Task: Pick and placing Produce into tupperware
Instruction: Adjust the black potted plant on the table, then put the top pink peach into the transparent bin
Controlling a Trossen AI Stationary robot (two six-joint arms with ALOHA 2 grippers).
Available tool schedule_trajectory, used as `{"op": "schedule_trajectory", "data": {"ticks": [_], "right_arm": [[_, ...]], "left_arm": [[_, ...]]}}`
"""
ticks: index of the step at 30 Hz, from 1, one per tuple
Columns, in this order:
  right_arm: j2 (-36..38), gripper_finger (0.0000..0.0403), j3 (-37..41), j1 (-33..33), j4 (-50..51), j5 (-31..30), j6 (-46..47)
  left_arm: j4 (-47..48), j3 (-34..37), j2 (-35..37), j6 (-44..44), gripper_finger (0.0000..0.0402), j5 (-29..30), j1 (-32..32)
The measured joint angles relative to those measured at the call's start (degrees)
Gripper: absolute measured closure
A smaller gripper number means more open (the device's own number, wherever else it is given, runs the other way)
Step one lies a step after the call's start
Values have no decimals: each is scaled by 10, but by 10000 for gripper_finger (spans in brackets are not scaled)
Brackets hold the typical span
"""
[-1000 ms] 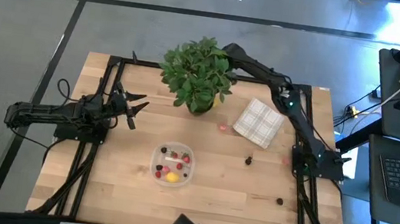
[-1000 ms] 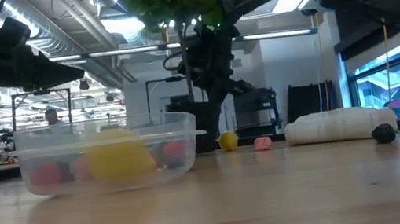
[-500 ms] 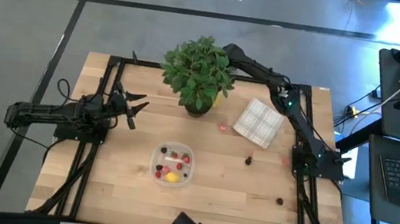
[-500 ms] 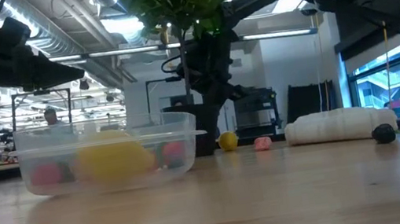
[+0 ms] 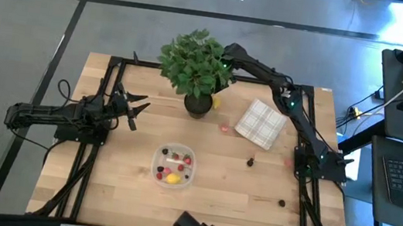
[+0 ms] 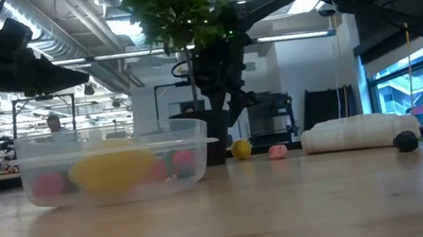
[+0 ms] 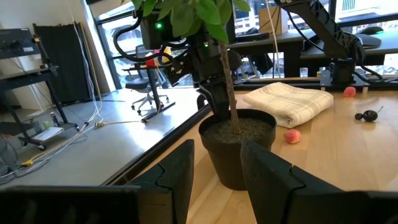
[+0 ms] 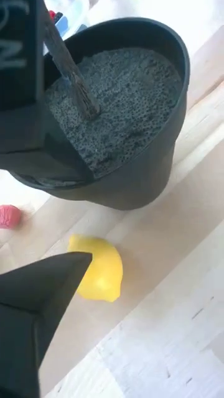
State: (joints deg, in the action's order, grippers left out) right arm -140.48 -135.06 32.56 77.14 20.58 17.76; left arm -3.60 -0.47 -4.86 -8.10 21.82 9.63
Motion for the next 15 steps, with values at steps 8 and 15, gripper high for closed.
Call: {"op": "schedule_trajectory", "data": {"ticks": [8, 15], "right_arm": [[38, 192, 1, 8, -19, -6, 2], [99, 192, 1, 16, 5, -56, -2]], "left_arm": [[0, 0, 0, 0, 276, 0, 0], [0, 0, 0, 0, 276, 0, 0]]}}
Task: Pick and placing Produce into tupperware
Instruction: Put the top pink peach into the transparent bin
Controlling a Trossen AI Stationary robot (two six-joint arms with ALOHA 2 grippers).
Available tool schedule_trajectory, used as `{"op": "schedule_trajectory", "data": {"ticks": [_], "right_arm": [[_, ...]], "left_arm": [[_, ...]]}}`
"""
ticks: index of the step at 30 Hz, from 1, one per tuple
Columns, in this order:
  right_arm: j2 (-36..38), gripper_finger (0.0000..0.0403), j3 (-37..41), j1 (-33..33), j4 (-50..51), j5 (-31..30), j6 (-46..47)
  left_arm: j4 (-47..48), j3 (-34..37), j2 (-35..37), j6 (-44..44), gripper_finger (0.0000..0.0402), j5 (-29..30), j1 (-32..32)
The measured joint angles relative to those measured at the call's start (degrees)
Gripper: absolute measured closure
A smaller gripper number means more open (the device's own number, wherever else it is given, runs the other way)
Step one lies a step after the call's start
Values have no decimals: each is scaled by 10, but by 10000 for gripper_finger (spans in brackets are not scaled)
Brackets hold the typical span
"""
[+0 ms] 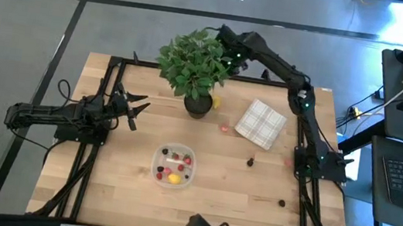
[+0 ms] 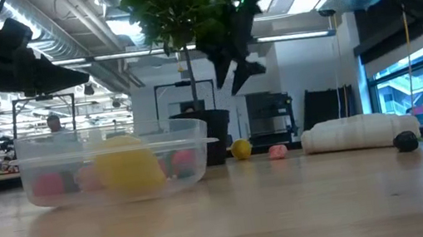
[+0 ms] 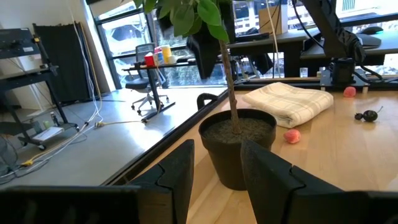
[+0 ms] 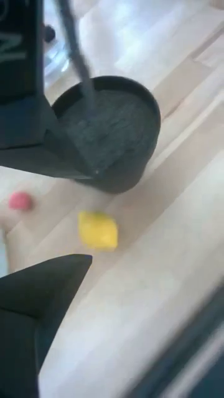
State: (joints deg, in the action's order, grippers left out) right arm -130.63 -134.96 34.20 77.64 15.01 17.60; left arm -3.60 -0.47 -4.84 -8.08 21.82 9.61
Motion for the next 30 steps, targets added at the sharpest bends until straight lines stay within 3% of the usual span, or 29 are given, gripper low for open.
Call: {"op": "schedule_trajectory", "data": {"ticks": [10, 18, 23, 30], "right_arm": [[84, 192, 1, -44, 125, -88, -65], [125, 192, 14, -91, 124, -96, -88], [131, 192, 14, -64, 111, -118, -65], [98, 192, 14, -36, 48, -99, -83]], "left_arm": [[0, 0, 0, 0, 276, 0, 0], [0, 0, 0, 4, 276, 0, 0], [0, 0, 0, 8, 276, 0, 0], [0, 0, 0, 36, 276, 0, 0]]}}
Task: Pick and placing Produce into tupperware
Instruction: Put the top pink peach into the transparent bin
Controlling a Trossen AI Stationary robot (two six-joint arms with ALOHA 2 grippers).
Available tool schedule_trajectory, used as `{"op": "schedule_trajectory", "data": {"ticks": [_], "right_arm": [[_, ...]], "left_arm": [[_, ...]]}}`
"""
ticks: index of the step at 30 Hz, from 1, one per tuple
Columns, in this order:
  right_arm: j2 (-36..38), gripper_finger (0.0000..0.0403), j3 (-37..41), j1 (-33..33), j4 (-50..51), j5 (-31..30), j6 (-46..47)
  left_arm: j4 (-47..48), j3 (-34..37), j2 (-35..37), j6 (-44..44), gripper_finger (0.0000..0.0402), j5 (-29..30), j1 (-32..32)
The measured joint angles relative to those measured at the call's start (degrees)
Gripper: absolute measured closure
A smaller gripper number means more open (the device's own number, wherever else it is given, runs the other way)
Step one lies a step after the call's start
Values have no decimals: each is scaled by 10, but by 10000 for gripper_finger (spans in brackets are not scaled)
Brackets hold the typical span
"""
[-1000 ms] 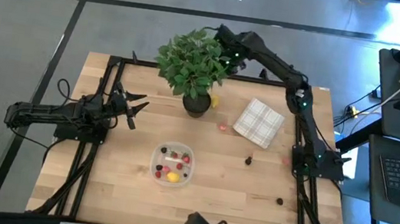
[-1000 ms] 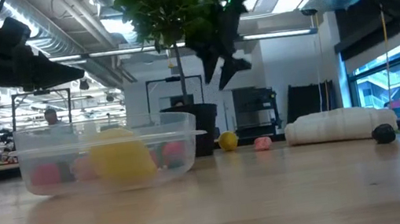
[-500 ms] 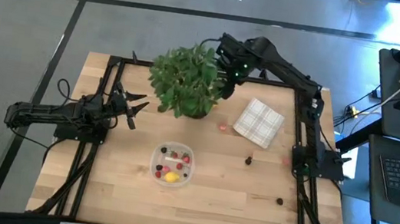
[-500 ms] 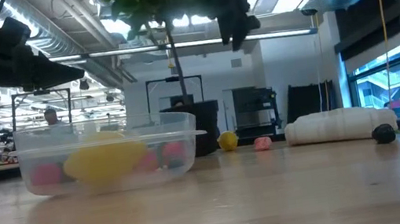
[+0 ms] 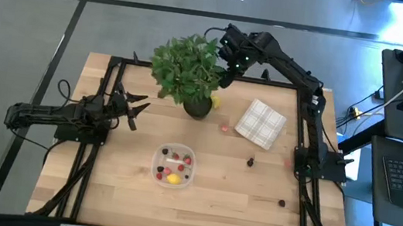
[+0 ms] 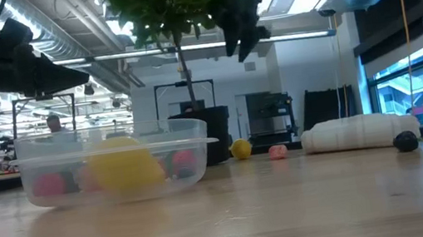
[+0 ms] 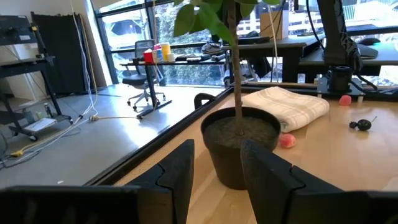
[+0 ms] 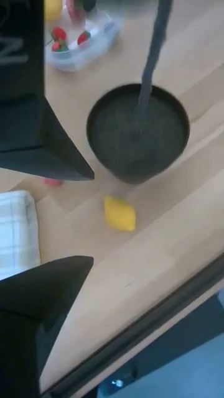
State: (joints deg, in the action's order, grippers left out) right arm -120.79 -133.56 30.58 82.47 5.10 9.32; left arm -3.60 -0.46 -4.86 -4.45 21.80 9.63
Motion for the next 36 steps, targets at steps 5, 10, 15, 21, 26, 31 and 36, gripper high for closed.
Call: {"op": "schedule_trajectory", "data": {"ticks": [5, 10, 15, 21, 26, 31, 36], "right_arm": [[-31, 192, 0, 29, 39, -11, 1], [-32, 192, 0, 60, 38, -8, 1], [-31, 192, 0, 100, 50, -14, 19], [-31, 192, 0, 113, 53, -10, 5], [-20, 192, 26, 115, 58, -28, -17], [66, 192, 178, 125, -13, -34, -15], [208, 192, 393, 148, -169, 10, -12]], "left_arm": [[0, 0, 0, 9, 276, 0, 0], [0, 0, 0, 10, 276, 0, 0], [0, 0, 0, 10, 276, 0, 0], [0, 0, 0, 10, 276, 0, 0], [0, 0, 0, 10, 276, 0, 0], [0, 0, 0, 10, 276, 0, 0], [0, 0, 0, 9, 276, 0, 0]]}}
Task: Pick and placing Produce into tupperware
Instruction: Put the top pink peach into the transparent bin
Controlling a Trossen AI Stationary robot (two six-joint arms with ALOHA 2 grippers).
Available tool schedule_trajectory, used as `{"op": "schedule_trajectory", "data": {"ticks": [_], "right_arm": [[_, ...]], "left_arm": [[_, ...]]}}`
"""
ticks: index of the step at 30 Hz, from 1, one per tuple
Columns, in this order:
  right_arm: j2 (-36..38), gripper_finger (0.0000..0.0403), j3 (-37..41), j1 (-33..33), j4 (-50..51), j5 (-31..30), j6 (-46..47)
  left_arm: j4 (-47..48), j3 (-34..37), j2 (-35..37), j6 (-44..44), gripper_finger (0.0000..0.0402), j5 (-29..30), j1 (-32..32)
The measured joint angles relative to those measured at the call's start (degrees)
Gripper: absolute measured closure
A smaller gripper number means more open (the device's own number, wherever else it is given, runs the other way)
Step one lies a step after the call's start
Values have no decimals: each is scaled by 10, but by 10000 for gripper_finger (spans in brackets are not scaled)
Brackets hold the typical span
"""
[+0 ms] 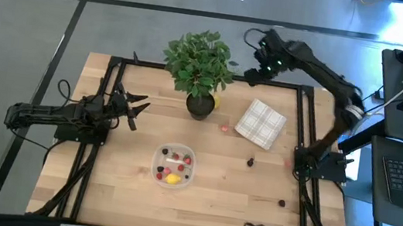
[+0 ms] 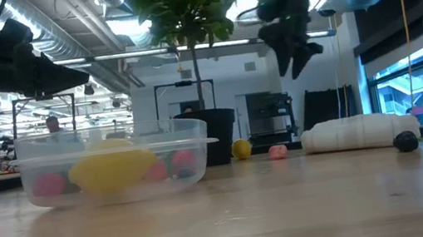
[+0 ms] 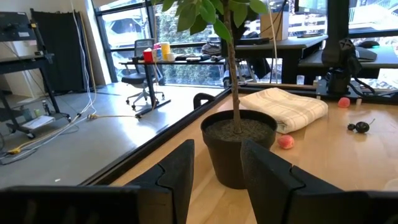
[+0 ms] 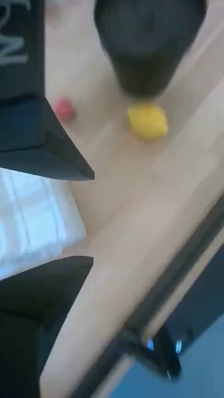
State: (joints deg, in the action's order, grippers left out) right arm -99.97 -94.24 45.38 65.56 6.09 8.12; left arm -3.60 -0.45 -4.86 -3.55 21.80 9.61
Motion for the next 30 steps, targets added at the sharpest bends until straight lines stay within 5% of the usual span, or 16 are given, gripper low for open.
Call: {"op": "schedule_trajectory", "data": {"ticks": [8, 16, 24, 30], "right_arm": [[154, 192, 262, -22, -218, 57, -13], [180, 192, 438, -107, -472, 119, -56], [179, 192, 538, -192, -639, 114, -117], [174, 192, 553, -257, -655, 28, -134]], "left_arm": [[0, 0, 0, 0, 276, 0, 0], [0, 0, 0, -1, 276, 0, 0], [0, 0, 0, -1, 276, 0, 0], [0, 0, 0, -1, 276, 0, 0]]}}
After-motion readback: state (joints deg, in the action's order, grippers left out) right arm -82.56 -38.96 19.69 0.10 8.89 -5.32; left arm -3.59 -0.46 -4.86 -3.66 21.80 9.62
